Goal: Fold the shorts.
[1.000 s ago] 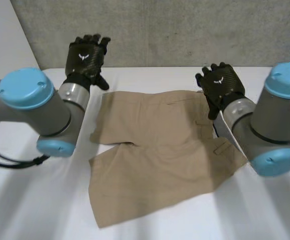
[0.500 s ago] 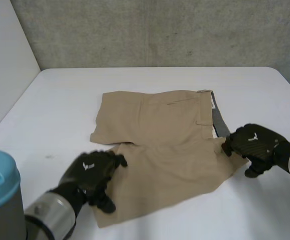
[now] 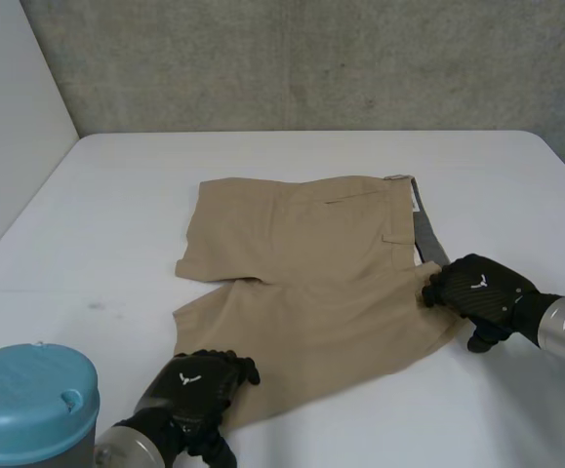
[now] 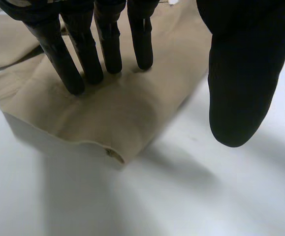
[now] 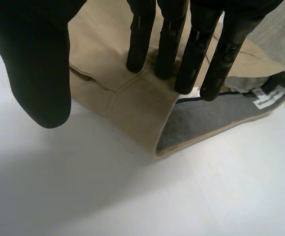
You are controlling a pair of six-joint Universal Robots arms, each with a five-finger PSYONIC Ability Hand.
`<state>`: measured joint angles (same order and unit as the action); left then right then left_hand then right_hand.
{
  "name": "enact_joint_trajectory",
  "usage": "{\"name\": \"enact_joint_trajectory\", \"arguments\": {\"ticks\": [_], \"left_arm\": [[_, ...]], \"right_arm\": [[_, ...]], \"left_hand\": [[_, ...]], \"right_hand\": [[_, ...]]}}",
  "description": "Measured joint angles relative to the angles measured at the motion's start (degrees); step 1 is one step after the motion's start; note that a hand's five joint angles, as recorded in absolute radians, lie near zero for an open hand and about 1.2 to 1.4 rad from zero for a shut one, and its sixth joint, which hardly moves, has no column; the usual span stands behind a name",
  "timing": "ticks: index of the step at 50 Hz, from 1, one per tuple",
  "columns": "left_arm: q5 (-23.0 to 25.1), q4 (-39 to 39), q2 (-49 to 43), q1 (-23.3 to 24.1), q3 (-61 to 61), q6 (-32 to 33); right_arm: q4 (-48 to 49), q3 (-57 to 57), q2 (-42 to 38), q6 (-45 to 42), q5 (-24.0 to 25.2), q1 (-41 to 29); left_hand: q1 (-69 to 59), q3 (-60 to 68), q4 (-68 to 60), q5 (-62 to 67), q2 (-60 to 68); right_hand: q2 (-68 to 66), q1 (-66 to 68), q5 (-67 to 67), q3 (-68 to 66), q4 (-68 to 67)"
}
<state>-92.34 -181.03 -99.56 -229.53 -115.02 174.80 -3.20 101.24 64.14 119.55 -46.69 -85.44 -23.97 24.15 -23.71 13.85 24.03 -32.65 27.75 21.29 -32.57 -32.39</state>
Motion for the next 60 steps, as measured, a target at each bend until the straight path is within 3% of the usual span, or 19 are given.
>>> {"name": "enact_joint_trajectory", "arguments": {"ticks": [16,20,23,32,40,50,51,55,60], "left_arm": [[-4.7,-5.8,-3.9,-0.2,1.1,0.9],[-4.7,-5.9,-5.0,-0.5,1.7,1.2],[-4.7,-6.1,-5.5,-1.1,2.1,1.3],[-4.8,-9.3,-6.0,-2.1,2.5,2.5],[-6.2,-13.4,-7.3,-2.2,2.4,6.5],[-6.7,-16.3,-8.8,-2.7,2.7,8.1],[-6.6,-16.5,-9.0,-2.9,2.8,8.0],[-6.5,-16.7,-9.2,-3.4,3.0,8.0],[-6.3,-16.6,-8.8,-3.8,3.3,7.9]], "right_arm": [[2.7,-4.0,-3.3,2.3,-2.3,-3.0],[3.1,-5.1,-4.7,2.3,-3.6,-3.5],[3.8,-5.7,-5.1,2.5,-4.1,-3.8],[4.7,-5.8,-3.6,8.6,-4.5,-4.7],[4.6,-4.4,-0.9,14.2,-4.5,-5.7],[4.6,-4.0,-0.5,15.2,-6.7,-6.6],[4.6,-4.0,-0.4,15.7,-7.8,-6.8],[4.4,-4.0,-0.2,17.4,-10.1,-7.6],[3.8,-3.7,0.9,19.6,-12.4,-8.8]], "left_hand": [[0.0,0.0,0.0,0.0,0.0],[0.0,0.0,0.0,0.0,0.0],[0.0,0.0,0.0,0.0,0.0],[-0.3,0.2,-0.3,0.3,0.2],[-8.1,7.2,-7.9,7.6,7.5],[-18.7,17.7,-18.2,17.6,18.3],[-28.4,26.8,-27.5,26.9,27.6],[-41.0,40.8,-41.2,40.4,41.1],[-41.2,43.9,-44.5,41.9,44.3]], "right_hand": [[-5.0,5.5,5.8,-6.1,-6.1],[-16.4,12.2,15.4,-16.5,-16.1],[-33.7,22.8,32.3,-33.5,-34.0],[-34.9,25.6,35.1,-35.0,-35.7],[-34.9,26.4,35.4,-35.4,-35.8],[-34.9,26.9,35.7,-35.6,-35.8],[-34.9,26.9,35.7,-35.6,-35.8],[-34.9,26.9,35.7,-35.6,-35.9],[-34.9,26.9,35.7,-35.6,-35.9]]}}
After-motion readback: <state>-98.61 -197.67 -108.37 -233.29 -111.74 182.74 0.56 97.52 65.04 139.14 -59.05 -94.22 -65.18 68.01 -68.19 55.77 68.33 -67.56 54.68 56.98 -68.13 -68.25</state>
